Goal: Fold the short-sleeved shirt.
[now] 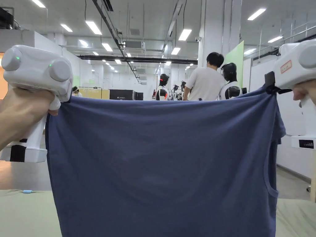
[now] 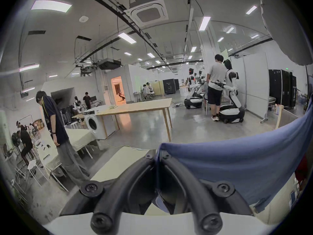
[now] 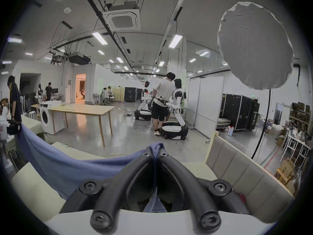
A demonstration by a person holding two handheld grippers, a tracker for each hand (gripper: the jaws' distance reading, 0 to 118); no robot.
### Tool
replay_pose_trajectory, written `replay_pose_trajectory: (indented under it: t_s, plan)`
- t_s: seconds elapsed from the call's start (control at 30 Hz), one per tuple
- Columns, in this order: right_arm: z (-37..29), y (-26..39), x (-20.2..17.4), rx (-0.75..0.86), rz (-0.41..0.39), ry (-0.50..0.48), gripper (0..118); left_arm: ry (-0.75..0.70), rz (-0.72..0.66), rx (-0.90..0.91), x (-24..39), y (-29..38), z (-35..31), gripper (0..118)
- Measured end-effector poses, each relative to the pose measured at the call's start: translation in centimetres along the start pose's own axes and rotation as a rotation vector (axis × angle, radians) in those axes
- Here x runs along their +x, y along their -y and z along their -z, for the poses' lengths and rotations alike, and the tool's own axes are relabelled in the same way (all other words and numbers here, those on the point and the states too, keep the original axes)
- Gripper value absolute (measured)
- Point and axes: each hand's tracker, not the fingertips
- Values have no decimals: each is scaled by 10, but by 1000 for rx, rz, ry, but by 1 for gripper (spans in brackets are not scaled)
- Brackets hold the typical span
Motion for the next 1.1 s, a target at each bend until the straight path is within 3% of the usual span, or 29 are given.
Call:
replay_pose_trajectory:
  t_s: [0.33, 0.53, 0.7, 0.8, 1.0, 1.1]
  plan:
    - [64, 97, -11, -147, 3, 7, 3, 37, 25, -112, 30, 91, 64, 0]
    - [43, 198, -7, -275, 31, -24, 3, 104, 59, -204, 36, 178, 53, 0]
    - [-15, 279, 8, -354, 100, -64, 3, 137, 94, -291, 20, 256, 11, 0]
    - [-65, 324, 10, -406, 53, -82, 3, 177, 100, -346, 4, 308, -28, 0]
    - [-185, 408, 19, -420, 104, -128, 3, 235, 75, -422, -32, 396, -116, 0]
    - [-239, 447, 21, -416, 63, -114, 3, 254, 48, -388, -45, 431, -168, 0]
